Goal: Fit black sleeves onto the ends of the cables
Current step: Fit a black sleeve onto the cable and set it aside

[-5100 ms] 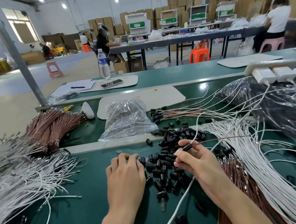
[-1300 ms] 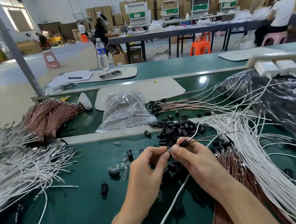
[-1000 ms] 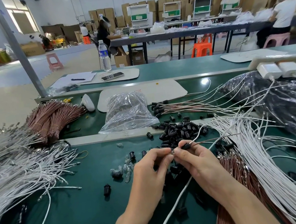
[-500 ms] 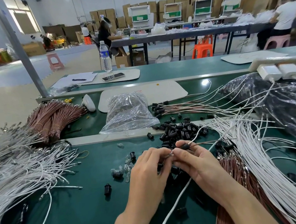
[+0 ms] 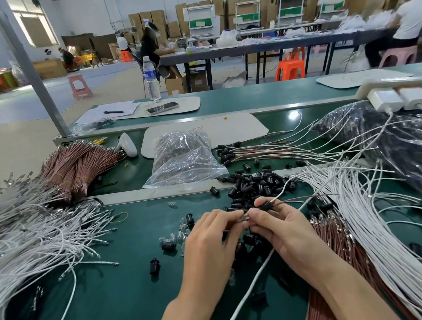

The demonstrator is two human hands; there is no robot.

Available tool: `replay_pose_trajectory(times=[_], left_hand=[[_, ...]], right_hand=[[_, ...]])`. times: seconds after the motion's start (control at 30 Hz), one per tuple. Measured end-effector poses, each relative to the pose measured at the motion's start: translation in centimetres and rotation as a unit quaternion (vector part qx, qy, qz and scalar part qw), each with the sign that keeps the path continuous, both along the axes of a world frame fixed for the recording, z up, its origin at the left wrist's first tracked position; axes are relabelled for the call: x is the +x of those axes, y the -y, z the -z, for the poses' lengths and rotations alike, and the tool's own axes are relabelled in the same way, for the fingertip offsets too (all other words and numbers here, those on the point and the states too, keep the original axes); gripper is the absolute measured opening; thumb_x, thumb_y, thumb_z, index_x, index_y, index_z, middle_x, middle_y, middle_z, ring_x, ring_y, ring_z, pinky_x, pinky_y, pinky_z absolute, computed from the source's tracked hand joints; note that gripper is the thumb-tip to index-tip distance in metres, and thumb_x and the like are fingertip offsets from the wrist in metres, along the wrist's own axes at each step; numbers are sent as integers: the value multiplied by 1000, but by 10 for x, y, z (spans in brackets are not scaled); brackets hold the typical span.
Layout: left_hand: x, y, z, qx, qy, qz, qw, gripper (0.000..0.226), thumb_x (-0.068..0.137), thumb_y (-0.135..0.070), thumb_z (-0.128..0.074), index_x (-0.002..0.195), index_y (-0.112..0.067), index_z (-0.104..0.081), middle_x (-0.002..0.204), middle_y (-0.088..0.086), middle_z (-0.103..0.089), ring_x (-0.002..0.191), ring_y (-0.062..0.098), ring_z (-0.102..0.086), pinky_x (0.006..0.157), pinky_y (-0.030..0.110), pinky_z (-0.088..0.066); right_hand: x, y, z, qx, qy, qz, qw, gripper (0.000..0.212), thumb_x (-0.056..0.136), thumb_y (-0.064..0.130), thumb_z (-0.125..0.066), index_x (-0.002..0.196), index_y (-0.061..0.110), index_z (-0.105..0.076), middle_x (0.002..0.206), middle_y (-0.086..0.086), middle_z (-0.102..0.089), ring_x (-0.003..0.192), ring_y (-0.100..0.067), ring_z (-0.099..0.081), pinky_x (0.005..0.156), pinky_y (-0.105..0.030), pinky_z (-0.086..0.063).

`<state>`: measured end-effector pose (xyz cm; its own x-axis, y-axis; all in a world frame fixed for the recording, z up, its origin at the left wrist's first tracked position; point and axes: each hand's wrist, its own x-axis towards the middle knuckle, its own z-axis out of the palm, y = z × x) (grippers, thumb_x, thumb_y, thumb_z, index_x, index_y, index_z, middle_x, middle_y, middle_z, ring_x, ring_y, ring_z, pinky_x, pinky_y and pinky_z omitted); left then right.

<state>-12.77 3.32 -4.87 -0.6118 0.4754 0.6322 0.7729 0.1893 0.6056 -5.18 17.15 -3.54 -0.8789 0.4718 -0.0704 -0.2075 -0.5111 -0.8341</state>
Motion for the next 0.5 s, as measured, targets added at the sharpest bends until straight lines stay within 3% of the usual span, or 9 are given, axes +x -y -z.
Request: replay_pose_trajectory(times=[0.2,0.3,0.4,0.5], left_hand=[[-2,1,1,-1,-9,-3,1000,17,92,-34,-69,103,-22,-74,95,-20,-67,92,3,-63,78,30,-55],[-1,1,1,-7,-20,-8,1000,13,94,-33,-68,105,-25,-71,95,-20,-65,91,4,-62,78,30,-53],[-2,2,2,-6,-33,-21,999,12,95,-28,-71,106,-25,-69,96,-20,-64,92,4,-61,80,28,-52],[-2,2,0,0,-32,-33,999,11,95,-31,-68,104,-25,-68,94,-21,-61,92,2,-59,81,20,-47]], right_hand=[[0,2,0,2,3,-7,1000,20,60,16,-84,79,21,-80,85,-10,-74,76,-16,-73,66,-19,-58],[-1,2,0,-1,3,-11,1000,34,62,17,-84,95,13,-76,88,-10,-74,79,-18,-74,68,-20,-59],[0,3,-2,6,4,-20,1000,53,70,29,-80,117,8,-68,96,-12,-76,86,-20,-75,70,-22,-59],[0,1,-4,-14,13,-2,1000,44,84,37,-66,116,7,-70,97,-16,-76,85,-21,-75,69,-24,-60]])
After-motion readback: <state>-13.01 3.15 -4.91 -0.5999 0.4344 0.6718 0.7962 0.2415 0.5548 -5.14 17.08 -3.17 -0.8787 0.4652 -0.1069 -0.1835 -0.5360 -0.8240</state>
